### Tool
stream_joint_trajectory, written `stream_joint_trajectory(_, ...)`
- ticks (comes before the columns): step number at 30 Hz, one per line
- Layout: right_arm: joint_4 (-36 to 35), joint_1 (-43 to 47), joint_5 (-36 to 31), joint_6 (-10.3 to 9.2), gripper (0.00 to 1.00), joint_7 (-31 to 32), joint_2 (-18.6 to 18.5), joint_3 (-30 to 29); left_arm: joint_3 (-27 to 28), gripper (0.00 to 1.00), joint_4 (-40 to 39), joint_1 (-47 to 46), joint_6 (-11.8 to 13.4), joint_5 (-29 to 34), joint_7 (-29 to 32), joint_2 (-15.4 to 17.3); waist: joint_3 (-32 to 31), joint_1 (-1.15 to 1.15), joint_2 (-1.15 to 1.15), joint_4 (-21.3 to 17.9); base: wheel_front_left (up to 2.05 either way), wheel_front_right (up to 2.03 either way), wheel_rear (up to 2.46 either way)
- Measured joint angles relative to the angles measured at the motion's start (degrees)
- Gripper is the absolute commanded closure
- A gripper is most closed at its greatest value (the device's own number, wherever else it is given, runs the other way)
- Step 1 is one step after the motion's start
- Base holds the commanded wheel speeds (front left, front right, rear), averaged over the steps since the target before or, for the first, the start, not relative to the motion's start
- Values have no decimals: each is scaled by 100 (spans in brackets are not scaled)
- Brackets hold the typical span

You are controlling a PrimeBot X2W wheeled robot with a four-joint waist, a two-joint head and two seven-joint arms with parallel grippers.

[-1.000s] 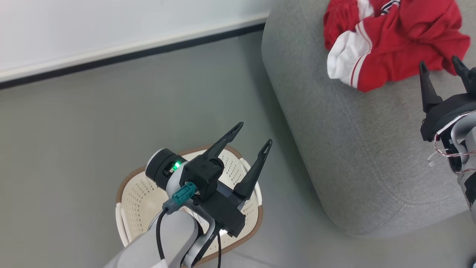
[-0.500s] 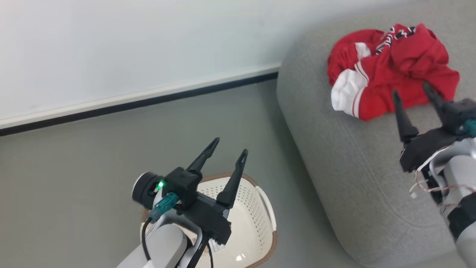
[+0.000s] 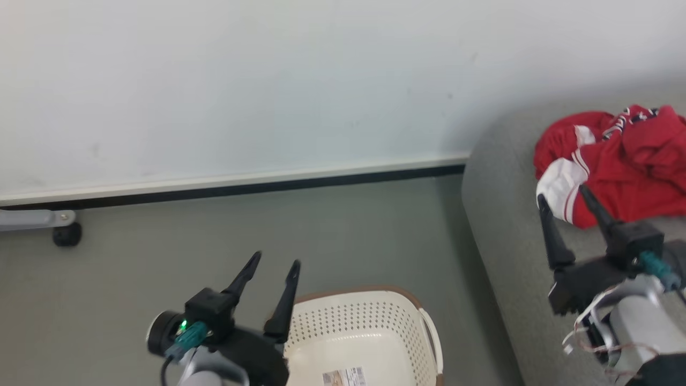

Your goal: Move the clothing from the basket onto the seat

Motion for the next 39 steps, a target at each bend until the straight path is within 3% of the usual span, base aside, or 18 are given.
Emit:
stream_joint_trajectory(13,-1506,1725,51,-578,0,-14,320,-26,981,0,-285,1228,14,99,-40,341,-606,0,0,496,0,0,0)
stream_joint_trajectory(26,-2516,2793,-71,-782,0,-14,542,-49,1778,0,-695,2107,18,589,-41,214,-650,1,1,582,0,0,0)
stream_joint_trajectory(39,-3088,3456,-164,-828,0,-14,728,-316,2249,0,-1067,2505,18,1051,-41,24,-564,1,1,601,0,0,0)
